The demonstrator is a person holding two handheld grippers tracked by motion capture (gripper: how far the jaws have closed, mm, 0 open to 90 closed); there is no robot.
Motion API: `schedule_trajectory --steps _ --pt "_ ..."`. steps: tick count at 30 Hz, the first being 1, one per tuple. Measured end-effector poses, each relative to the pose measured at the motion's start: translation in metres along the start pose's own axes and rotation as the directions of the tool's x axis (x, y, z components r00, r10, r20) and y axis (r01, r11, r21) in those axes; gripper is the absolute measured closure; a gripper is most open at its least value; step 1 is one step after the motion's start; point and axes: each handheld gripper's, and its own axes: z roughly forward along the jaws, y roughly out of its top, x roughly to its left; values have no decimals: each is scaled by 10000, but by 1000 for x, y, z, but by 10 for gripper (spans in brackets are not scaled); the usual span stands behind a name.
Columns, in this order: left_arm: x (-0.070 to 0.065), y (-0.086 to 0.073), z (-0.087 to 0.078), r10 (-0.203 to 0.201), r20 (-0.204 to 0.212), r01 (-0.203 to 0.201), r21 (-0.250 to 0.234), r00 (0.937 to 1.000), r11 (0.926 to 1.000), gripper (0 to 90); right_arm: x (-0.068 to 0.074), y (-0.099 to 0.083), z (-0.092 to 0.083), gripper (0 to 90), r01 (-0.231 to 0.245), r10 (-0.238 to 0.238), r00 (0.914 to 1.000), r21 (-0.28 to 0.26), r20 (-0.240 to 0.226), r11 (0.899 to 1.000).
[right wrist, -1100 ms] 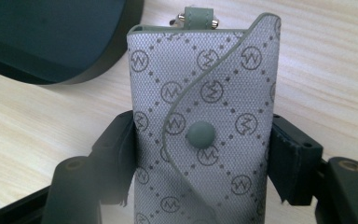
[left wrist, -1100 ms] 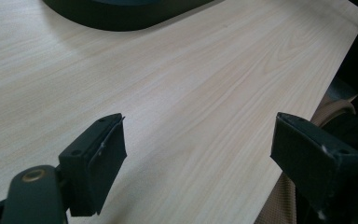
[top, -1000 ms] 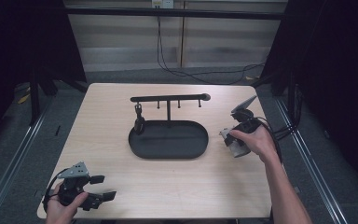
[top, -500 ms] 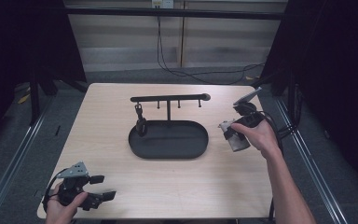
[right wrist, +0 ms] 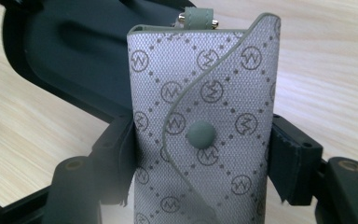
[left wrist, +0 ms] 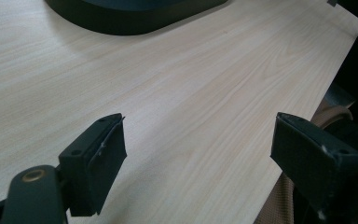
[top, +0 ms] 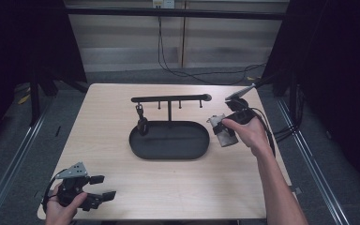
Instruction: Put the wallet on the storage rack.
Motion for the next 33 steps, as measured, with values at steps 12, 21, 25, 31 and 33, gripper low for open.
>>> schedule_trajectory --steps 12,21,25,31,33 --pt "0 0 1 13 -20 -13 109 10000 9999 176 12 9 20 334 -131 80 9976 -755 -686 9971" --pt "1 -1 2 -42 -116 45 256 9999 9997 177 18 12 41 334 -299 197 9945 -984 -1031 9947" --pt "1 -1 1 -120 -83 121 219 9999 9997 177 16 10 53 334 -417 291 9926 -1055 -1180 9935" --pt "1 -1 2 -118 -78 120 264 9999 9996 177 16 9 67 334 -686 534 9893 -1094 -1361 9916" --pt "1 -1 3 -134 -38 135 269 9999 9995 186 16 10 70 334 -701 548 9894 -1113 -1347 9913"
